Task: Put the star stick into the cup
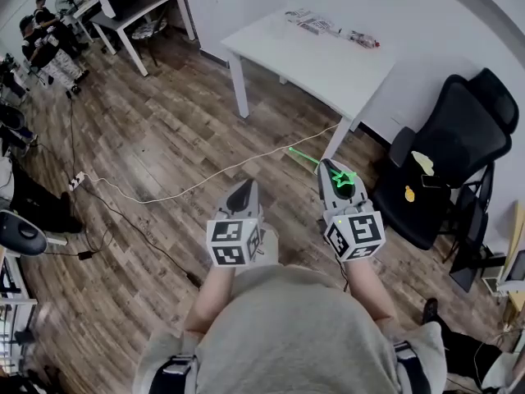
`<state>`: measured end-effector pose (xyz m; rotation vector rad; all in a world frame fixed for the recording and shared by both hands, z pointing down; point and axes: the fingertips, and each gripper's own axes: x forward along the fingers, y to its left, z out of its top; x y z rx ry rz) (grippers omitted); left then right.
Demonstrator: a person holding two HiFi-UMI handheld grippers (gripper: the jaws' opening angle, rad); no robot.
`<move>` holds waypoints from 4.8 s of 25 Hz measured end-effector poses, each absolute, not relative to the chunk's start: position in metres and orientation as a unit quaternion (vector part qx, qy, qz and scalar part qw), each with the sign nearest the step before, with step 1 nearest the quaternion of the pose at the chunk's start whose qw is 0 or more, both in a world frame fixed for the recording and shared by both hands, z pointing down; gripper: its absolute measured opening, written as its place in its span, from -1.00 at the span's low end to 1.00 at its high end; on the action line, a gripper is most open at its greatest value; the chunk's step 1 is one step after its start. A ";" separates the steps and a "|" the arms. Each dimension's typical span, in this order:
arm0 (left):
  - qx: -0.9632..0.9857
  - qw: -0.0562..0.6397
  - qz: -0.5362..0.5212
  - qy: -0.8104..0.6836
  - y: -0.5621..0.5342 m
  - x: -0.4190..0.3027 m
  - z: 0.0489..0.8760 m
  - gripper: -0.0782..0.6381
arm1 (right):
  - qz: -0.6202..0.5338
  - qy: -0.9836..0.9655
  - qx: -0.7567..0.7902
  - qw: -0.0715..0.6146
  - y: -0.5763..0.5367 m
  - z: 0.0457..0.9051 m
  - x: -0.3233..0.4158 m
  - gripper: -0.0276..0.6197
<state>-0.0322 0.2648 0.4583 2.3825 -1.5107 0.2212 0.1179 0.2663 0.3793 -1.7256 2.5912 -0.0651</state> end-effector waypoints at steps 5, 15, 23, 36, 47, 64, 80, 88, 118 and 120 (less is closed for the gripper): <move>0.830 0.154 0.080 -0.530 0.236 -0.033 0.460 -0.76 | -0.022 0.832 -0.553 0.014 0.235 0.380 0.118 -0.88; 0.825 0.159 0.084 -0.536 0.144 -0.046 0.470 -0.76 | -0.022 0.835 -0.549 0.011 0.142 0.386 0.104 -0.88; 0.826 0.155 0.084 -0.535 0.052 -0.058 0.458 -0.76 | -0.018 0.834 -0.551 0.011 0.050 0.372 0.090 -0.87; 0.835 0.153 0.092 -0.521 -0.079 -0.080 0.450 -0.76 | -0.019 0.824 -0.566 0.012 -0.077 0.365 0.068 -0.88; 0.843 0.155 0.099 -0.506 -0.161 -0.096 0.461 -0.76 | -0.026 0.808 -0.588 0.012 -0.158 0.376 0.059 -0.88; 0.829 0.175 0.105 -0.521 -0.247 -0.091 0.482 -0.76 | -0.024 0.809 -0.587 0.011 -0.252 0.381 0.077 -0.88; 0.821 0.178 0.104 -0.533 -0.393 -0.048 0.481 -0.76 | -0.025 0.825 -0.565 -0.008 -0.408 0.387 0.114 -0.87; 0.811 0.185 0.109 -0.544 -0.446 -0.034 0.488 -0.76 | -0.038 0.821 -0.570 -0.018 -0.475 0.404 0.142 -0.88; 0.809 0.215 0.146 -0.527 -0.534 -0.005 0.536 -0.76 | -0.102 0.810 -0.568 -0.102 -0.602 0.518 0.161 -0.88; 0.809 0.215 0.146 -0.527 -0.535 -0.005 0.537 -0.76 | -0.103 0.808 -0.570 -0.107 -0.604 0.523 0.161 -0.87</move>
